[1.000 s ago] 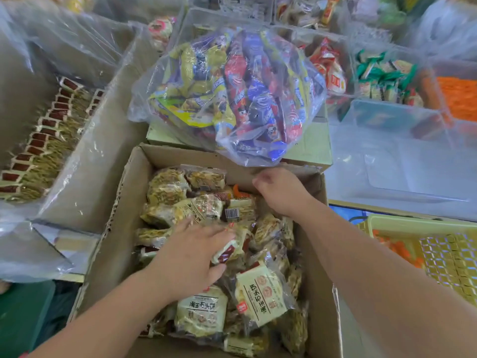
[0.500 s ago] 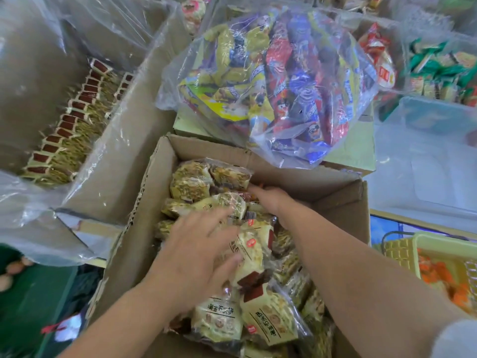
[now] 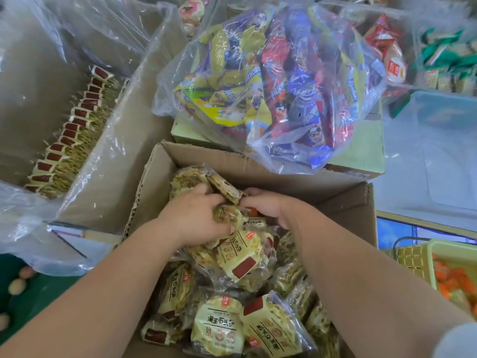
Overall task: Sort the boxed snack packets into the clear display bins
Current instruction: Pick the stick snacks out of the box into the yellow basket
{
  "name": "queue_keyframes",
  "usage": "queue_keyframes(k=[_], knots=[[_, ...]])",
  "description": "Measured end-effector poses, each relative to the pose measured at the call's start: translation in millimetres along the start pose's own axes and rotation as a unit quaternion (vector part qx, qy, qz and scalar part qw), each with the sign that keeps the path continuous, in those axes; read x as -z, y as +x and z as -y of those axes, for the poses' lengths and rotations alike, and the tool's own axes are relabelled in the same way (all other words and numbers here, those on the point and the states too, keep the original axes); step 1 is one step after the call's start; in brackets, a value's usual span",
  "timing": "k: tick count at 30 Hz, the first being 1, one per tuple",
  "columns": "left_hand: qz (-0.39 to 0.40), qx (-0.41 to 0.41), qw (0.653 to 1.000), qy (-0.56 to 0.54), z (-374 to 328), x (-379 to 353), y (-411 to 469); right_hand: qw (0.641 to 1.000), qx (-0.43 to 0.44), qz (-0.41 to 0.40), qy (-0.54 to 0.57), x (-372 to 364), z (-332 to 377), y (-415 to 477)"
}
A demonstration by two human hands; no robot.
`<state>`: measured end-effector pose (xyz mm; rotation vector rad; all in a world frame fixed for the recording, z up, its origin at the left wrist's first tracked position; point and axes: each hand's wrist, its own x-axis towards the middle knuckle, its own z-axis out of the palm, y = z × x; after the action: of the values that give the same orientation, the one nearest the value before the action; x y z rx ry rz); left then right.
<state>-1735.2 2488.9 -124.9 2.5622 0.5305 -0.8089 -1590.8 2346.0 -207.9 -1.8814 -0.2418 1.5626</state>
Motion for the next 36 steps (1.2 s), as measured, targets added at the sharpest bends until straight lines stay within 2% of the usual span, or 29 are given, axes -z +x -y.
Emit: queue_keyframes(k=[3, 8, 13, 16, 19, 23, 26, 31, 36], knots=[[0.010, -0.016, 1.000, 0.023, 5, -12, -10, 1.000, -0.020, -0.001, 0.008, 4, -1, -3], [-0.030, -0.046, 0.998, -0.039, 17, -33, -37, 0.997, -0.029, -0.003, 0.073, -3, -3, 1], [-0.078, -0.051, 0.993, -0.077, 24, -50, -54, 0.995, -0.020, 0.038, 0.089, -10, 4, 0], [-0.094, -0.058, 0.988, -0.106, 27, -55, -57, 0.993, -0.051, 0.063, 0.082, -12, 11, -4], [-0.091, -0.062, 0.987, -0.116, 29, -58, -58, 0.991, -0.068, 0.102, 0.050, -16, 14, -7], [-0.080, -0.074, 0.985, -0.133, 34, -58, -61, 0.985, -0.045, 0.141, 0.090, -16, 13, -8], [-0.087, -0.085, 0.978, -0.172, 38, -55, -67, 0.983, -0.047, 0.164, 0.068, -20, 15, -11], [-0.088, -0.079, 0.964, -0.239, 35, -41, -72, 0.992, -0.063, 0.110, -0.017, -28, 21, -23], [-0.034, -0.059, 0.970, -0.233, 34, -32, -80, 0.991, -0.032, 0.130, -0.027, -32, 19, -44]])
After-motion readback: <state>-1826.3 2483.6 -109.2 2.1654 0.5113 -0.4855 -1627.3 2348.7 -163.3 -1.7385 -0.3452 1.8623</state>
